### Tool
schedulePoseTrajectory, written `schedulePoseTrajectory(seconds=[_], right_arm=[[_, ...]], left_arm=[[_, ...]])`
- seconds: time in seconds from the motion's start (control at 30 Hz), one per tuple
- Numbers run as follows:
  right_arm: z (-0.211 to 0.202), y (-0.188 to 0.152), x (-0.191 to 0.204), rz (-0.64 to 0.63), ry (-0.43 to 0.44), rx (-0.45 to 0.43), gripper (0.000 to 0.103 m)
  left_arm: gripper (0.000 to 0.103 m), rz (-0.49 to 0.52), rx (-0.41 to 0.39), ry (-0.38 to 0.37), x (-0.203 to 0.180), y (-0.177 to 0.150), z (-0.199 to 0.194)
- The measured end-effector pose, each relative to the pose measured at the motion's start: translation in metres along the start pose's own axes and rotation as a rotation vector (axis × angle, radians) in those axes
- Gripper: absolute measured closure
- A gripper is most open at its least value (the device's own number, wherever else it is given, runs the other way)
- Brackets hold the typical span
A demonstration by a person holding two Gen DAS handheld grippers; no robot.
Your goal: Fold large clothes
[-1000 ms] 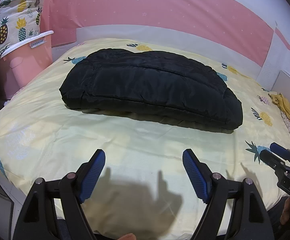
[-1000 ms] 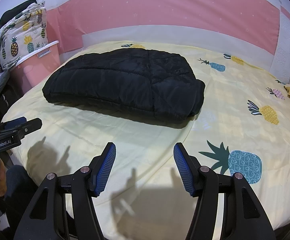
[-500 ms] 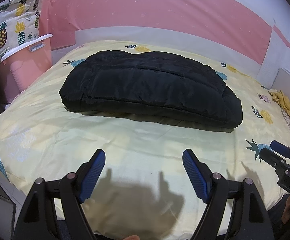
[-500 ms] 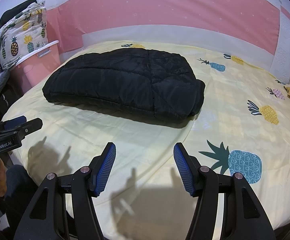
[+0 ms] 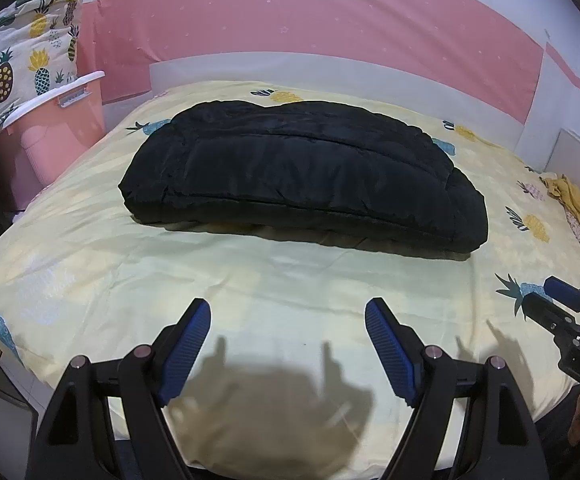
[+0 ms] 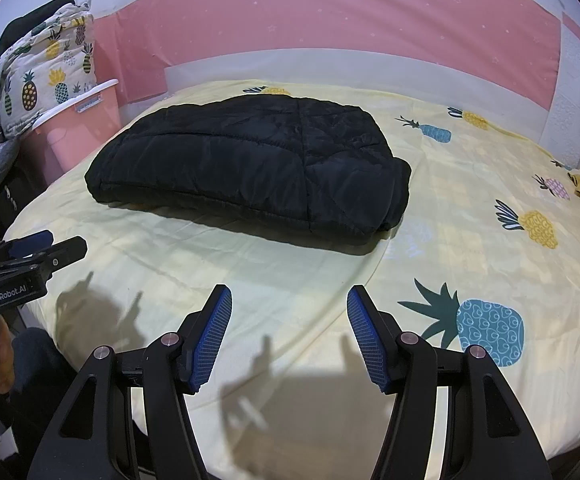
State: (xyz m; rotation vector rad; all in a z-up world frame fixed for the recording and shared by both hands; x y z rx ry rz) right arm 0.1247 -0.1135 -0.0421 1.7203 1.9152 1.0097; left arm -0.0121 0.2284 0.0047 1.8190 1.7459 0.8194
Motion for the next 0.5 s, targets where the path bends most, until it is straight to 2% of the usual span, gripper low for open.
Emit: schedulePoseTrajectory(seconds=[0.5], right_arm=[[-0.0016,-0.0005,-0.0022,-0.001,0.001,0.0,0.043]], left_arm=[[0.022,0.011,-0.001,-0.005,-0.0028,0.0005,-0.0004]])
Point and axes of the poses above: each gripper's, at about its wrist camera, not at the fingertips, and z roughly the way its jaws point, x to its left, y to its top, the point moved 3 cm from there along z, roughly the way its jaws point, and after that the axes turned 14 degrees about z, right-handed, at the moved point
